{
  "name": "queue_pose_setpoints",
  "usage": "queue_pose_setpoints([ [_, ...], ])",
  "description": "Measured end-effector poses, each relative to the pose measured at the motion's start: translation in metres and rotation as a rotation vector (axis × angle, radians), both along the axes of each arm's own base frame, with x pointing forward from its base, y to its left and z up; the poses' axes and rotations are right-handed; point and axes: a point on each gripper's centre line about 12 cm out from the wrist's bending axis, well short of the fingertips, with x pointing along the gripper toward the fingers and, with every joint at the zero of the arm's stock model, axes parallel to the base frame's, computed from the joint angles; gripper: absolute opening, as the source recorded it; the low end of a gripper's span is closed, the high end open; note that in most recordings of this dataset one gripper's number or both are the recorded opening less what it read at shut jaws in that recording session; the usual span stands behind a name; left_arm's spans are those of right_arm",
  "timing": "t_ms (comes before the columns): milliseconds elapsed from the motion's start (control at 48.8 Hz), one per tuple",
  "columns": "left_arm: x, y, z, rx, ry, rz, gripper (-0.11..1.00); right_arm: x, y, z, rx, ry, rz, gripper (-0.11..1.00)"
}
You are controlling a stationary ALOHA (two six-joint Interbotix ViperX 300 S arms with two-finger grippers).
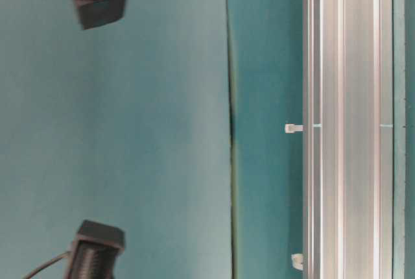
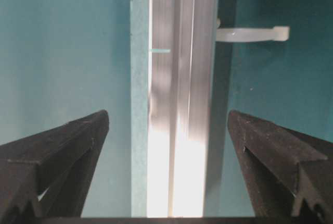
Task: Lift the large metal rail with both hands.
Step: 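Lower both open grippers around the rail near each end and close them, then lift the gripped rail upward with both grippers together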
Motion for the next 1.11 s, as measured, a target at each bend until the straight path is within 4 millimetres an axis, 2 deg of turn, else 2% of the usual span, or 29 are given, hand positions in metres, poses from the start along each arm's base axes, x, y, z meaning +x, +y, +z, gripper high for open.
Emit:
queue_pose_setpoints([
  [554, -0.002, 0.011, -0.04, 0.01, -0.006, 0.001, 0.99, 0.002, -0.002, -0.036, 0.001, -0.006, -0.006, 0.97],
  [984, 0.001, 0.011, -0.044, 0.038, -0.018, -0.079, 0.98, 0.004, -0.006, -0.037, 0.003, -0.02, -0.021, 0.97],
  [1107, 0.001, 0.011, -0.044, 0.038, -0.019, -0.079, 0.95, 0.004, -0.006, -0.038, 0.008, -0.015, -0.026, 0.94],
])
